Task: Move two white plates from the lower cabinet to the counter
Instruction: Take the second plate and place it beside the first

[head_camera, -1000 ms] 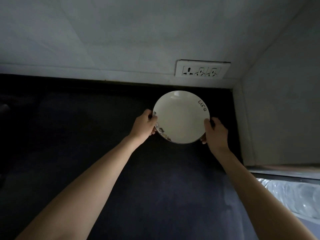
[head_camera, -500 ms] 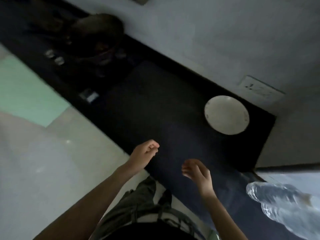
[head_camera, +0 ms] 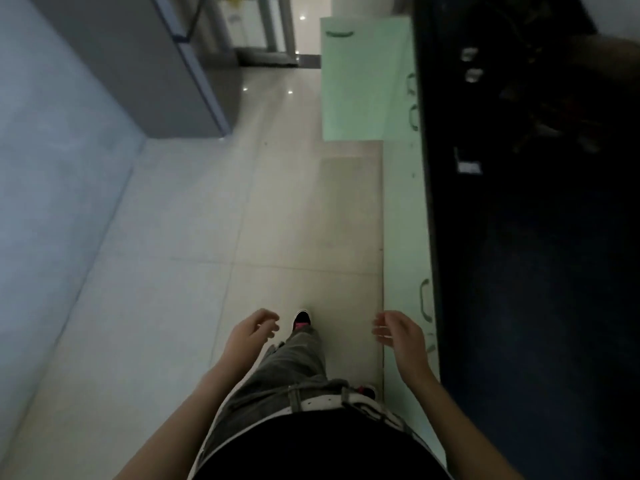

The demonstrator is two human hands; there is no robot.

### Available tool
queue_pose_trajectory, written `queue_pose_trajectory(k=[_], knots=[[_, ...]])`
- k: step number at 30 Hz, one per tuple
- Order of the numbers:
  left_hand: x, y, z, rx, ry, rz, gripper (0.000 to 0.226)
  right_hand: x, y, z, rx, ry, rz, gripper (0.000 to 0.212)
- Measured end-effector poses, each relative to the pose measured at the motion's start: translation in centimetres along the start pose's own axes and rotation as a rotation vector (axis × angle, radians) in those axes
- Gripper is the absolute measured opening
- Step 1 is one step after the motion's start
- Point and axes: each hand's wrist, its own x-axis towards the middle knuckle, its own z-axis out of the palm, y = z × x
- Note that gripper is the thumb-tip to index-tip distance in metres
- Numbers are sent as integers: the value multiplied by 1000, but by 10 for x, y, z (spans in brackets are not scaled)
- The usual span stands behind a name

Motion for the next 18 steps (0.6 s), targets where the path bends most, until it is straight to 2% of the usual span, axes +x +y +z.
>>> queue_pose_trajectory(k=[6, 10, 18], knots=[[17, -63, -86, -165, 195, -172, 22, 67, -36, 109, -123, -113, -16, 28], [67, -67, -139, -207, 220, -243, 23, 114, -63, 170, -146, -84, 25, 26], [205, 2, -221, -150, 157, -113, 17, 195, -129, 218, -153, 23, 23, 24]])
